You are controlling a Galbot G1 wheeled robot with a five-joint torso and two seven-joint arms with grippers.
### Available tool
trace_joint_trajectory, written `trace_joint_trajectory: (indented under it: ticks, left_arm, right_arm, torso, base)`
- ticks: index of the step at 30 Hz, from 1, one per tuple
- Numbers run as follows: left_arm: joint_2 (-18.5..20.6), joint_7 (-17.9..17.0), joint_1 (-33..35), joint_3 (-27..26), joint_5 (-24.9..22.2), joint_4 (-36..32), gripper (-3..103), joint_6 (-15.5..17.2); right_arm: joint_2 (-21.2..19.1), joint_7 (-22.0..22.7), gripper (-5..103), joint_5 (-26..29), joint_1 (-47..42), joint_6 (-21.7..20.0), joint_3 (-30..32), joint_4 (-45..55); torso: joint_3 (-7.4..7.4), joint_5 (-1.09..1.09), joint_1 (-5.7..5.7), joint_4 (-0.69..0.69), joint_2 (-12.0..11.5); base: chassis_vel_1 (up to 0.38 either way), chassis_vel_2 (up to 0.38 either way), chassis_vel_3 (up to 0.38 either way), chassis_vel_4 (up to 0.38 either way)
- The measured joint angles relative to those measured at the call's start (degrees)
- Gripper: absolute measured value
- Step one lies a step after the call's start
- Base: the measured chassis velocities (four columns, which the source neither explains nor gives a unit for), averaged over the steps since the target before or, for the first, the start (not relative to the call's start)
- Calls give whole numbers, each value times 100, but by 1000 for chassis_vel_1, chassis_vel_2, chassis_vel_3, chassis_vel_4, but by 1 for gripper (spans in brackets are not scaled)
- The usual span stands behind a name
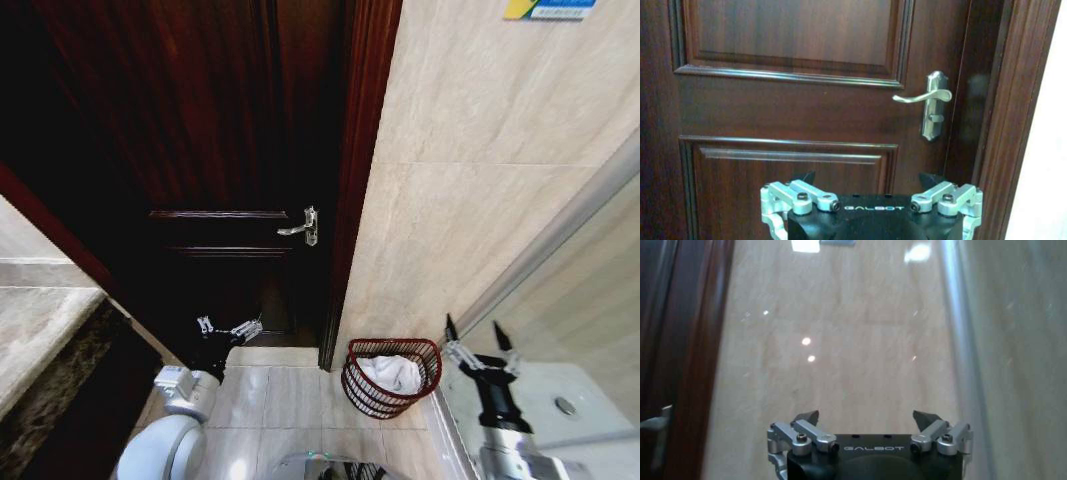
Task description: Discard the used towel into the hamper.
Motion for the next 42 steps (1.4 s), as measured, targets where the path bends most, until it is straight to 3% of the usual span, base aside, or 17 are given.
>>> trace_joint_trajectory:
  ticks: [7, 20, 42]
  left_arm:
    - [0, 0, 0, 0, 0, 0, 100, 0]
    - [0, 0, 0, 0, 0, 0, 100, 0]
    - [0, 0, 0, 0, 0, 0, 100, 0]
  right_arm:
    - [-40, 7, 100, 472, 231, 78, 635, -8]
    - [0, -173, 100, 403, 445, 70, 701, 28]
    - [5, -518, 100, 55, 406, -17, 390, -134]
  torso:
    - [3, 0, 2, 0, 5]
    - [7, 0, 8, 0, 9]
    - [9, -1, 7, 0, 14]
  base:
    - [0, 0, 0, 0]
    - [18, -17, -12, 13]
    - [141, -143, -142, 138]
